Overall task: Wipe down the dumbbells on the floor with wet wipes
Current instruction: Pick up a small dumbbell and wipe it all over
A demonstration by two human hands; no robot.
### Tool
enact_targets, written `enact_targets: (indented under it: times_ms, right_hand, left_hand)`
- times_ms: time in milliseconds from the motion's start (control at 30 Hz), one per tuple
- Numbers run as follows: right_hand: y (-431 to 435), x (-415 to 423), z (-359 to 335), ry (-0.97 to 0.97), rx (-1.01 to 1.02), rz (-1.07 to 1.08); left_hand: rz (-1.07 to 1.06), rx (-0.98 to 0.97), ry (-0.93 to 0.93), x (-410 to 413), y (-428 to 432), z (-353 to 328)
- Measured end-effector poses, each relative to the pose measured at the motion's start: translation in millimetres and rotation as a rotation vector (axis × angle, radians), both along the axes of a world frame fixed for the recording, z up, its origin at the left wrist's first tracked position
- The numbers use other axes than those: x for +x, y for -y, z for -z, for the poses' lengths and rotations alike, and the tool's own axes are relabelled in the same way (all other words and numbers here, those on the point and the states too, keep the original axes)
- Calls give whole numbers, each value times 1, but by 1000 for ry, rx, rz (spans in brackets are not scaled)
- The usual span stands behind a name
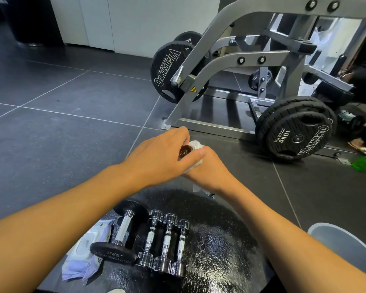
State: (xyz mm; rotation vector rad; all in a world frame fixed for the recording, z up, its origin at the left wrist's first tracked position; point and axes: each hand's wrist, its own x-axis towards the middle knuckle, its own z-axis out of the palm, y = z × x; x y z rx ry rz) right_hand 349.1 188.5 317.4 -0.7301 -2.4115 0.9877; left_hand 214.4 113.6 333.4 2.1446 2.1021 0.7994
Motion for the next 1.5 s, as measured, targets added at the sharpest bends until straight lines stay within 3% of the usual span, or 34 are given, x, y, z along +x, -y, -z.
enact_targets:
  times_ms: [200, 467, 600, 700, 800, 900, 967, 1067, 1167, 1300, 1400, 1500]
  right_hand:
    - [3, -5, 5, 63, 102, 47]
    - [8, -10, 13, 184, 360, 71]
    - [7, -15, 13, 187, 423, 183]
    - [14, -13, -1, 146, 381, 205]
    - [18, -2, -23, 91, 150, -10]
    - [13, 13, -21, 35, -529, -234]
    - [6, 19, -9, 111, -927, -320]
    - [-4, 24, 1, 274, -1179, -499]
    - [-12, 28, 3, 321, -1244, -672]
    - [-10, 31, 11, 382, -1178, -572]
    - [-3, 29, 11, 315, -1030, -376]
    - [-2, 29, 7, 279, -697, -279]
  left_hand:
    - [-120, -20, -31, 20, -4, 4]
    - [-261, -213, 163, 23, -6, 5]
    - [-288, -50, 412, 18, -6, 1]
    - [-256, 70, 340, 17, -5, -3]
    - [-241, 129, 317, 17, -4, -5]
    - [-173, 152, 321, 19, -3, -3]
    - [-108, 156, 320, 20, -3, -2]
    - [-37, 139, 402, 19, -2, -2]
    - [17, 143, 479, 20, -1, -1]
    - [31, 145, 515, 16, 0, 1]
    - [-2, 156, 482, 9, 0, 0]
    - [-78, 180, 429, 2, -4, 0]
